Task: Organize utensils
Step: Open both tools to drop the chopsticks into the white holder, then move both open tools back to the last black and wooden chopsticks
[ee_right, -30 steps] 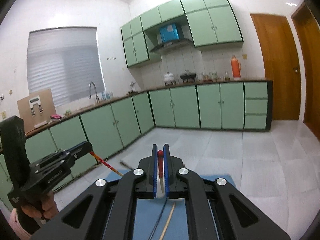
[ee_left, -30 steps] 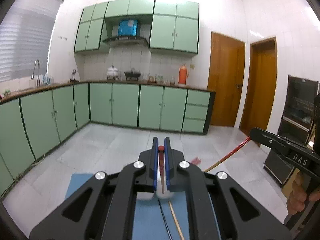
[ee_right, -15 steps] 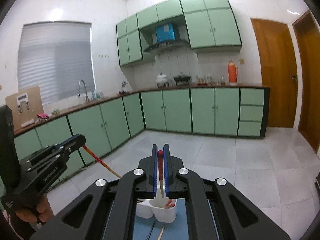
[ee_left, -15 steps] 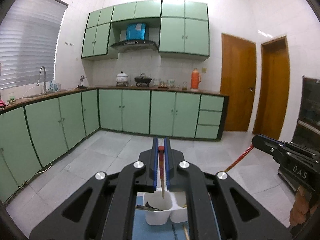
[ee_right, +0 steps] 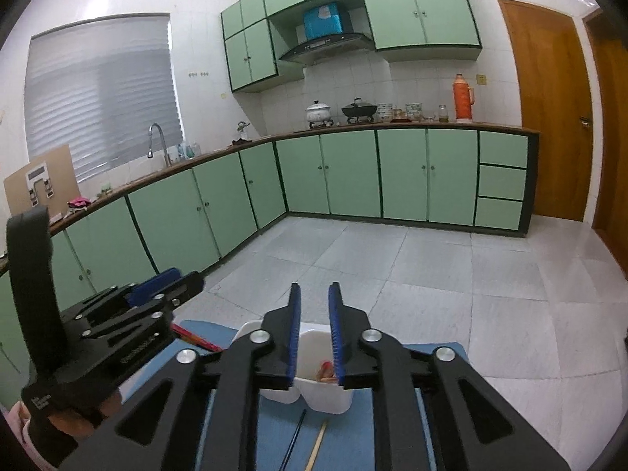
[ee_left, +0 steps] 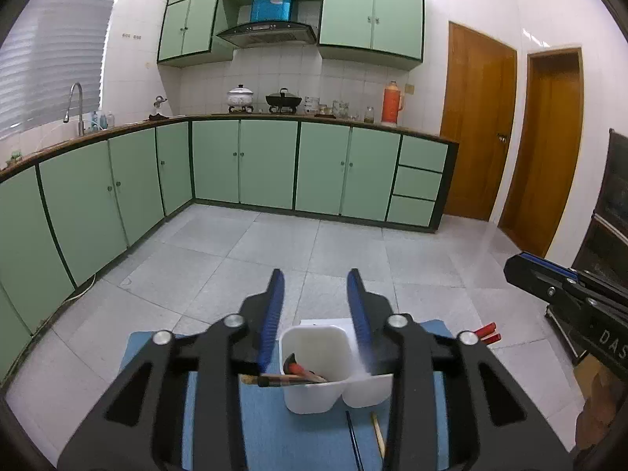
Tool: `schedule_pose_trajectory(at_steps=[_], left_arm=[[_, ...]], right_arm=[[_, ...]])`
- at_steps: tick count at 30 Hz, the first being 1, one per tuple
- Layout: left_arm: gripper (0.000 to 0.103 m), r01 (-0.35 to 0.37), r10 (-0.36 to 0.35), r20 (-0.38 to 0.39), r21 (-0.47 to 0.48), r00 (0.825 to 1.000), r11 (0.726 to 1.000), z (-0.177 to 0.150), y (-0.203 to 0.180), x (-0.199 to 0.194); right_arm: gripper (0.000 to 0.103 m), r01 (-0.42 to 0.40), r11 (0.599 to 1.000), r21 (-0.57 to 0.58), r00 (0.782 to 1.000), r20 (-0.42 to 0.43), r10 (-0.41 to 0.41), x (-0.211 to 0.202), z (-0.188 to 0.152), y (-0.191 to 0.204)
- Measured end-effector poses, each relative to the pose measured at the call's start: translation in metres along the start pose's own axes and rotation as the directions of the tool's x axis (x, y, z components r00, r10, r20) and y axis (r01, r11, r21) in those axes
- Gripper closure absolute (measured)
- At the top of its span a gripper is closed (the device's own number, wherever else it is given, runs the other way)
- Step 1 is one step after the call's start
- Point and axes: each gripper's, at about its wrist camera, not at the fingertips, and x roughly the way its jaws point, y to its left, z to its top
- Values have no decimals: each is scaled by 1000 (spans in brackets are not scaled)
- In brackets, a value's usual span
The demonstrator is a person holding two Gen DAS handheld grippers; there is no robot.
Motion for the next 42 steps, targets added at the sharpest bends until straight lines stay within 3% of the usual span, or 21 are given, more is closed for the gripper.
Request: schedule_pose_trajectory(at_steps=[2,4,8,13,19,23,26,30,35,42], left_arm=[[58,7,-7,23,-3,1000,1000,-1,2,-7],[49,5,-4,57,-6,998,1000,-3,2,-18],[43,5,-3,108,-18,994,1000,-20,3,-48],[39,-10,14,109,-44,994,999,-62,2,-74],[39,-34,33,-8,-56,999,998,-129,3,-78],[40,-42,36,-135,-39,990,998,-175,5,-74],[40,-42,34,-188,-37,982,998,-199,7,-75],[46,-40,28,-247,-44,969,998,-222,8,-72],[46,-24,15,-285,-26,959,999,-235,5,-71],[46,-37,25,-318,-32,948,999,-242,8,-68]], right_arm=[[72,13,1000,9,1000,17,-13,-8,-1,-4],[69,24,1000,17,999,40,-25,-18,-4,-7],[58,56,998,26,994,88,-59,-44,-22,-10],[56,116,993,24,988,101,-118,-69,-69,-5],[56,156,987,47,988,-2,-156,-73,-145,5],[56,163,986,30,979,-126,-158,-62,-191,14],[61,164,986,24,969,-193,-156,-56,-216,20],[67,156,988,14,955,-256,-148,-45,-238,28],[74,141,990,-1,940,-313,-134,-38,-255,36],[74,128,992,15,930,-349,-115,-36,-262,38]])
